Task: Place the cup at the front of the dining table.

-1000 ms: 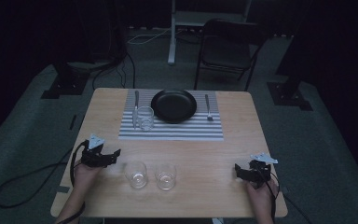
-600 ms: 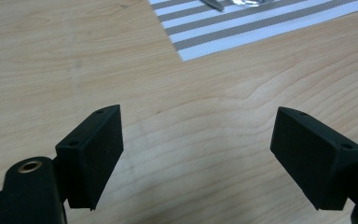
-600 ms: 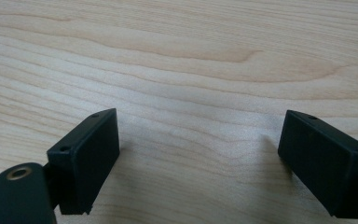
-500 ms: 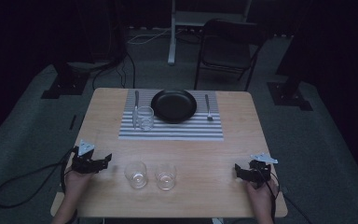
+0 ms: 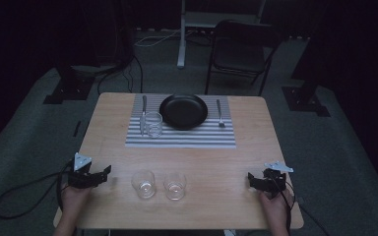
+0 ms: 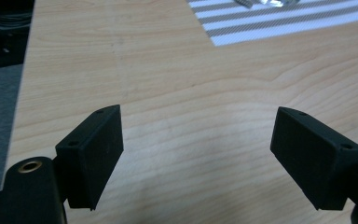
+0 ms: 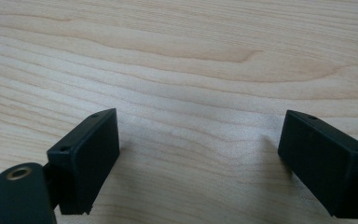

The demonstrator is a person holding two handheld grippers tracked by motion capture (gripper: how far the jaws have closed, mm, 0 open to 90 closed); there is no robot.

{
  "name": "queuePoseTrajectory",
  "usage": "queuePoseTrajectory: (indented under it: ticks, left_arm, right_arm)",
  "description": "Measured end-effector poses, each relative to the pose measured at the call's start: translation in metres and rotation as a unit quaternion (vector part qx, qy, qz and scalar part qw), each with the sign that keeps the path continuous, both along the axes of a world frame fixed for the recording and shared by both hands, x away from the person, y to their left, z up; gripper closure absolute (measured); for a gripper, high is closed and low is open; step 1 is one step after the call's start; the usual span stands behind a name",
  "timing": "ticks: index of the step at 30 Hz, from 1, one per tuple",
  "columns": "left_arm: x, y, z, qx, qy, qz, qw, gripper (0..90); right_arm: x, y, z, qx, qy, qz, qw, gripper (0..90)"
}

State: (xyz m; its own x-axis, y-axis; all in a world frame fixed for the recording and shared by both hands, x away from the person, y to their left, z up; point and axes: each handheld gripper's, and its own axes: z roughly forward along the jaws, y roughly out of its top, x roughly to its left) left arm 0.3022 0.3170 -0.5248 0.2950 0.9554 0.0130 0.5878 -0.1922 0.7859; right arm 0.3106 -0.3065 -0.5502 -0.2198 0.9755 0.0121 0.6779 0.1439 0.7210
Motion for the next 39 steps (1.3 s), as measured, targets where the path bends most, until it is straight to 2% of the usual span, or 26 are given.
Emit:
queuePoseTrajectory:
  ticks: [4,9,14,18,28,35,39]
  left_arm:
    - [-0.010,0.005,0.001,-0.008,-0.006,0.008,0.9999,17.7]
    - [-0.017,0.010,0.001,-0.002,-0.008,0.020,0.9998,17.7]
    - [-0.023,0.014,0.001,-0.012,-0.009,0.025,0.9996,17.7]
    - [-0.026,0.016,0.000,-0.010,-0.010,0.028,0.9995,17.7]
    - [-0.039,0.021,-0.004,-0.004,-0.010,0.047,0.9988,17.7]
    - [-0.050,0.019,-0.006,0.020,-0.021,0.063,0.9976,17.7]
    - [-0.056,0.018,-0.005,0.021,-0.024,0.070,0.9971,17.7]
  right_arm:
    - [0.000,0.000,0.000,0.000,0.000,0.000,1.0000,11.9]
    - [0.000,0.000,0.000,0.000,0.000,0.000,1.0000,11.9]
    - [0.000,0.000,0.000,0.000,0.000,0.000,1.0000,11.9]
    - [0.000,0.000,0.000,0.000,0.000,0.000,1.0000,11.9]
    - [0.000,0.000,0.000,0.000,0.000,0.000,1.0000,11.9]
    - [0.000,0.000,0.000,0.000,0.000,0.000,1.0000,11.9]
    - [0.000,0.000,0.000,0.000,0.000,0.000,1.0000,11.9]
